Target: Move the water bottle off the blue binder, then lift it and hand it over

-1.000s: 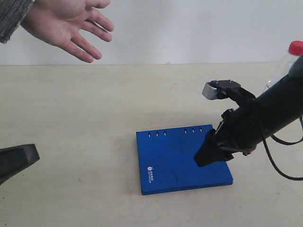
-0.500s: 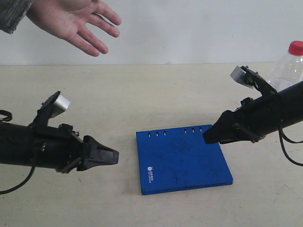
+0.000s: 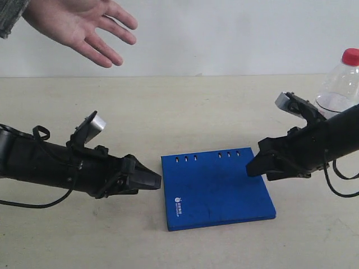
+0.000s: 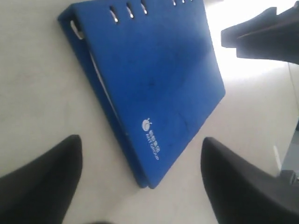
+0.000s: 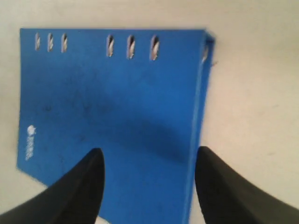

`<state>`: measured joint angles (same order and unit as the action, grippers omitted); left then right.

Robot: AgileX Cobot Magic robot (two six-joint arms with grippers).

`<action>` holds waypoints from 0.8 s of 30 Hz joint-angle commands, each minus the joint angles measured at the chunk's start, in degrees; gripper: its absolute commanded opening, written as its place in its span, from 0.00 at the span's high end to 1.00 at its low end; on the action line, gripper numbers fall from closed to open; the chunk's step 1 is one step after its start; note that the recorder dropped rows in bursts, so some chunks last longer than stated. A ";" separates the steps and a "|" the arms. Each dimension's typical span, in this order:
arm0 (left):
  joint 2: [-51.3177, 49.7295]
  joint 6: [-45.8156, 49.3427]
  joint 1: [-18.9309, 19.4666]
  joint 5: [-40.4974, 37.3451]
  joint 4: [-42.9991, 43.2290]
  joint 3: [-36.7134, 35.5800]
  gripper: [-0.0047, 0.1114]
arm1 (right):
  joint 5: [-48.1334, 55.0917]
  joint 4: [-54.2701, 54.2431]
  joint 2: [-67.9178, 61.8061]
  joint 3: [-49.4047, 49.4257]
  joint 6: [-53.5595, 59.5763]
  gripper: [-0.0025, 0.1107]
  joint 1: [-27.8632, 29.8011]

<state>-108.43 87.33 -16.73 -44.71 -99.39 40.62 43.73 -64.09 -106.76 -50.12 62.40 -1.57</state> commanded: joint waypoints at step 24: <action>-3.31 3.01 -0.53 -9.99 -0.56 0.78 0.39 | 25.74 -13.90 -9.04 -1.47 23.17 0.51 0.43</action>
<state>-111.76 88.39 -16.73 -51.69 -99.54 41.14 58.70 -72.98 -116.02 -51.76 80.66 -1.13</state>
